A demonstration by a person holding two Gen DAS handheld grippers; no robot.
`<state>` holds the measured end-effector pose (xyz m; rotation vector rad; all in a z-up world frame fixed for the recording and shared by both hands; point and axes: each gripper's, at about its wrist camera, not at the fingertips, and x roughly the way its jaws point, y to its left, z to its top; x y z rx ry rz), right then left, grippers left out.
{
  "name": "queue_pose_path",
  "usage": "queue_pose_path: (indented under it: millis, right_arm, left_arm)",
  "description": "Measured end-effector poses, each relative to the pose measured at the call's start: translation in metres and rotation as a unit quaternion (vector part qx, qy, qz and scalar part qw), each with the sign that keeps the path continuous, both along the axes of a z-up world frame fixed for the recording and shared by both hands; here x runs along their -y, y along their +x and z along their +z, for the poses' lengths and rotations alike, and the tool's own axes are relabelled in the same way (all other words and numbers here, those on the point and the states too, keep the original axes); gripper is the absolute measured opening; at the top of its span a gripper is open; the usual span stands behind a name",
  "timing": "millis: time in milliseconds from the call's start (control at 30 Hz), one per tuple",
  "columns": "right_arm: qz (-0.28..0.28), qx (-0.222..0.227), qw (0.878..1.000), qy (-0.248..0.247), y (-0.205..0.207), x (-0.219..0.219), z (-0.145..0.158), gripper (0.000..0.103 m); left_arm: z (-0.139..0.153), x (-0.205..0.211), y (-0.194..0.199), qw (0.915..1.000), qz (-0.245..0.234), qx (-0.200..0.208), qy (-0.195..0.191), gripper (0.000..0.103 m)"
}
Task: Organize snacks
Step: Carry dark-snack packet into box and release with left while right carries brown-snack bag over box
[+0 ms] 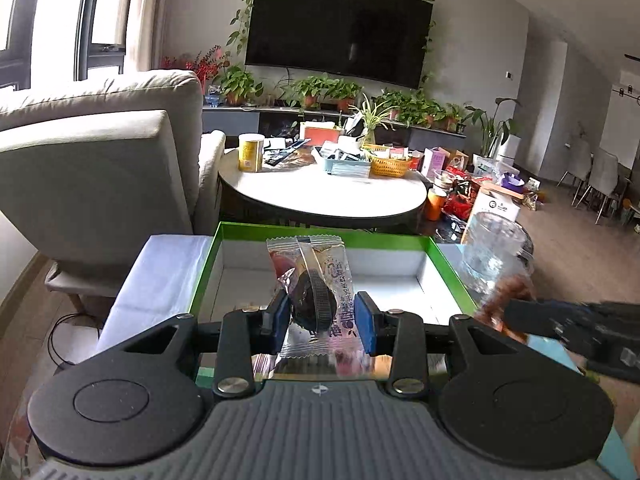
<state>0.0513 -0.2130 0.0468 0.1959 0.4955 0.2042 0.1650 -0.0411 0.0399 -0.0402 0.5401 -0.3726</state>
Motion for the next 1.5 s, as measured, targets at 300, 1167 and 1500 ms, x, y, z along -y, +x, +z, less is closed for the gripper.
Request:
queue_pose_path:
  millis: [300, 1167, 1500]
  right_arm:
    - [-0.014, -0.005, 1.000, 0.013, 0.028, 0.012, -0.005, 0.020]
    - [-0.028, -0.053, 0.998, -0.006, 0.079, 0.013, -0.027, 0.020]
    - [-0.046, -0.103, 0.993, 0.028, 0.088, 0.014, -0.040, 0.023]
  left_arm:
    - [-0.024, 0.020, 0.051, 0.9995, 0.007, -0.026, 0.019, 0.033]
    - [-0.026, 0.007, 0.042, 0.9991, 0.030, -0.014, 0.026, 0.053]
    - [-0.017, -0.005, 0.023, 0.9990, 0.031, -0.007, 0.033, 0.054]
